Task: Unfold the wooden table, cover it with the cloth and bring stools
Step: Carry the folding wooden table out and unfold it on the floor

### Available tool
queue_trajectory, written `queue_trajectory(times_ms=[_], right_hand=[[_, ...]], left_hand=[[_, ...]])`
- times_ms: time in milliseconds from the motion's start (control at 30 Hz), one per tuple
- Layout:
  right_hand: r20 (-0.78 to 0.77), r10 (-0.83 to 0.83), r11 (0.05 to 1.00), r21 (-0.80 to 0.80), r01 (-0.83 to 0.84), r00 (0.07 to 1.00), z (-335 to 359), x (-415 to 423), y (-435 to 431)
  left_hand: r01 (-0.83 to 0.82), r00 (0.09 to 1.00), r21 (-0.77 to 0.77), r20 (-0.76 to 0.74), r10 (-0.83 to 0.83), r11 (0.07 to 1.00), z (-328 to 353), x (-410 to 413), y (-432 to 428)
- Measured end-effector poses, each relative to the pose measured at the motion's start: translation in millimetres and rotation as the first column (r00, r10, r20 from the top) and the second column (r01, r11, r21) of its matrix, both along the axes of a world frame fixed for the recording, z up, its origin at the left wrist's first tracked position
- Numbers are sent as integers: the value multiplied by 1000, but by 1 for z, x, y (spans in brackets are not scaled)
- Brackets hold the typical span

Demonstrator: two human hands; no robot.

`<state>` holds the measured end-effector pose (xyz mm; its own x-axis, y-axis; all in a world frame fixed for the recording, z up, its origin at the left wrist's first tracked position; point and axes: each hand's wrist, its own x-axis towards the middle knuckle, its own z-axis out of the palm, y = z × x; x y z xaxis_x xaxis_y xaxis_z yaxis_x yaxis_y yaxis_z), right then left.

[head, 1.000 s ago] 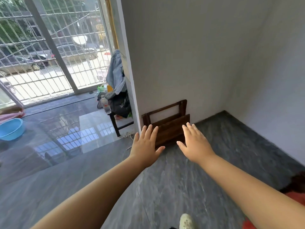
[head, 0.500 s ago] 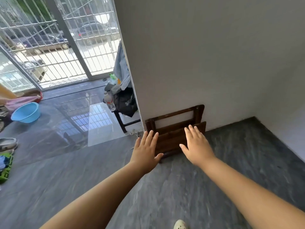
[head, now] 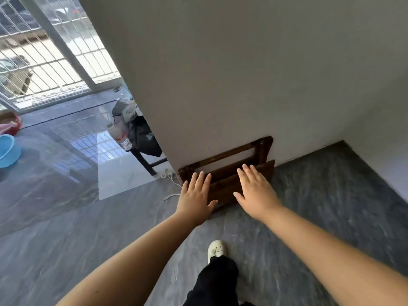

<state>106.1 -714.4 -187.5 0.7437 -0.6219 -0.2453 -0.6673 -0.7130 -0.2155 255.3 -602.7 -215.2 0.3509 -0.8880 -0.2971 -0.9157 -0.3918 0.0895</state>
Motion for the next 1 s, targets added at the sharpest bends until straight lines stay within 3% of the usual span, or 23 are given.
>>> queue_trajectory(times_ms=[400, 833, 1000], right_hand=[[-76, 58, 993, 112, -49, 995, -90, 63, -106], [-91, 159, 981, 122, -148, 983, -225, 122, -160], [-89, 165, 980, 131, -153, 982, -256, 134, -174]], left_hand=[[6, 1000, 139, -27, -3, 990, -93, 58, -96], [-85, 996, 63, 17, 84, 994, -224, 96, -149], [-91, 995, -51, 47, 93, 995, -258, 101, -150]])
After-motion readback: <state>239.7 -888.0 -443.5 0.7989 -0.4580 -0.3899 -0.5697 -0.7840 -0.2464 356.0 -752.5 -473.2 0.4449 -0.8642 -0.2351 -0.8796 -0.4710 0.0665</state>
